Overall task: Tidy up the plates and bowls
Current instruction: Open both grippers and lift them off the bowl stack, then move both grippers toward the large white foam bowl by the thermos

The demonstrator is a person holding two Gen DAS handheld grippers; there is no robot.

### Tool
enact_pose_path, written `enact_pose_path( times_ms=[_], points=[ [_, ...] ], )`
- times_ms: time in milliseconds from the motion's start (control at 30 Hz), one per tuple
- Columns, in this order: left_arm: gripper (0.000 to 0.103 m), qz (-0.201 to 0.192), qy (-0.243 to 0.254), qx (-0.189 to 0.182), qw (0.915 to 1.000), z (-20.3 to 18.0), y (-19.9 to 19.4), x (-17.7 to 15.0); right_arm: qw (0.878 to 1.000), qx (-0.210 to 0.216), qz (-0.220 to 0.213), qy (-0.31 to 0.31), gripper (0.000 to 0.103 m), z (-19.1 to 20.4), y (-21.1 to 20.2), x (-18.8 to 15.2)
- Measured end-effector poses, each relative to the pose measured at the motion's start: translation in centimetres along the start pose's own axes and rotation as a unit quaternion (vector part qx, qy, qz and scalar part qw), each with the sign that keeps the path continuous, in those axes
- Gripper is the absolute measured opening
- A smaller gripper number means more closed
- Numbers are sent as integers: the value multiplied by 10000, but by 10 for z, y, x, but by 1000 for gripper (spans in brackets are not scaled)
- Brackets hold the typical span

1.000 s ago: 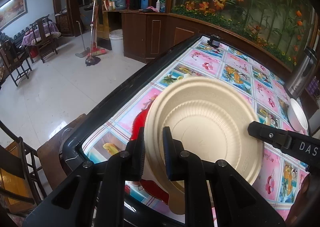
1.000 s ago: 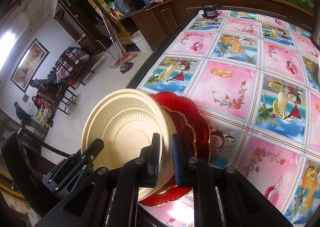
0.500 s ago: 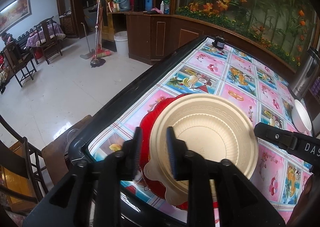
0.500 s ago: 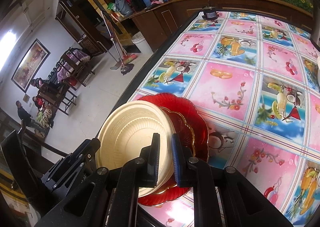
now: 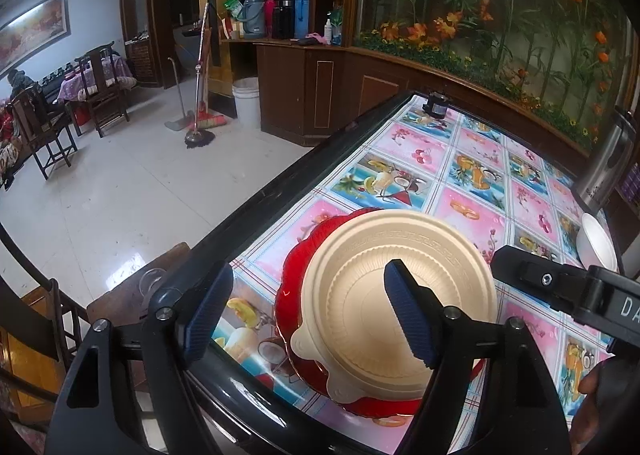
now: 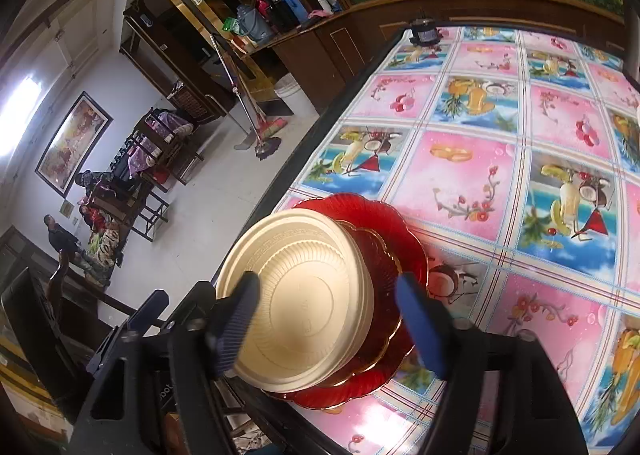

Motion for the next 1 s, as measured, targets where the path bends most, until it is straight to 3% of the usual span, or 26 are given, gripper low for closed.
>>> enact_pose_path(
  times_ms=[500, 1000],
  points=[
    [78, -130, 182, -136, 9997, -21, -13, 1, 9999, -7, -96, 35, 77, -7, -16, -5],
    [78, -132, 833, -466, 9953, -85, -17, -2, 9985, -69, -265, 470, 78, -48, -39, -16]
  ],
)
Point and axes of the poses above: each gripper's, at about its wrist camera, not at the fingertips, and y roughly the way its jaws point, z to its left, x to its top, the point moved 9 cm from there along y, roughly the way its jaws point, and after that the axes turned 6 degrees about z, right-handed, at the moved point
